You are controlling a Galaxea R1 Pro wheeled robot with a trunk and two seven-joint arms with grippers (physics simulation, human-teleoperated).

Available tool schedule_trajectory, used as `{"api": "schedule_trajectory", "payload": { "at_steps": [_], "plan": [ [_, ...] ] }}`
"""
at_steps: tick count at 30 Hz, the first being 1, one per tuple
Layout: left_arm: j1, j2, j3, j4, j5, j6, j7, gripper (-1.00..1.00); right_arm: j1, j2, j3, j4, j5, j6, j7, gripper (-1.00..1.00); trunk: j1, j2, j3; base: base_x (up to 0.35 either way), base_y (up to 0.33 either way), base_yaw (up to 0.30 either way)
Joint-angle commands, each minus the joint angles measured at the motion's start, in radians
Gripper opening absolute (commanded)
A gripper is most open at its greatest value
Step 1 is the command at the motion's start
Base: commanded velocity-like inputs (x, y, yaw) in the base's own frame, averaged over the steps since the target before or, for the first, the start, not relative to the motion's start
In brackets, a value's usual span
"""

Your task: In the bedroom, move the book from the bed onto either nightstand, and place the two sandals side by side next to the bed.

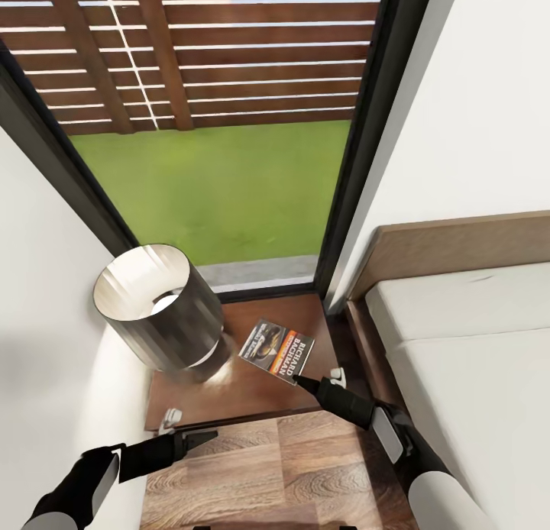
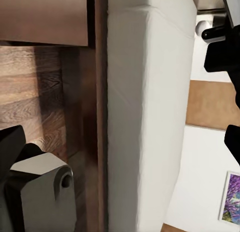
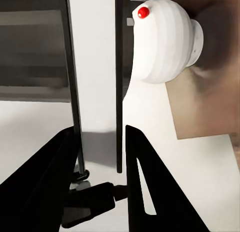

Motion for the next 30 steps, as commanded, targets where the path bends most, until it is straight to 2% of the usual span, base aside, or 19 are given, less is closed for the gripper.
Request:
{"api": "schedule_trajectory", "payload": {
  "at_steps": [1,30],
  "plan": [
    [0.0,0.0,0.004,0.0,-0.003,0.01,-0.005,1.0,-0.001,0.001,-0.004,0.0,-0.002,0.007,0.002,-1.0,0.004,-0.008,-0.004,0.0,0.0,0.0],
    [0.0,-0.001,0.001,0.0,-0.003,0.01,-0.006,1.0,-0.001,0.001,-0.001,0.001,0.0,0.007,0.002,-1.0,0.115,-0.211,-0.095,0.0,0.0,0.0]
  ]
}}
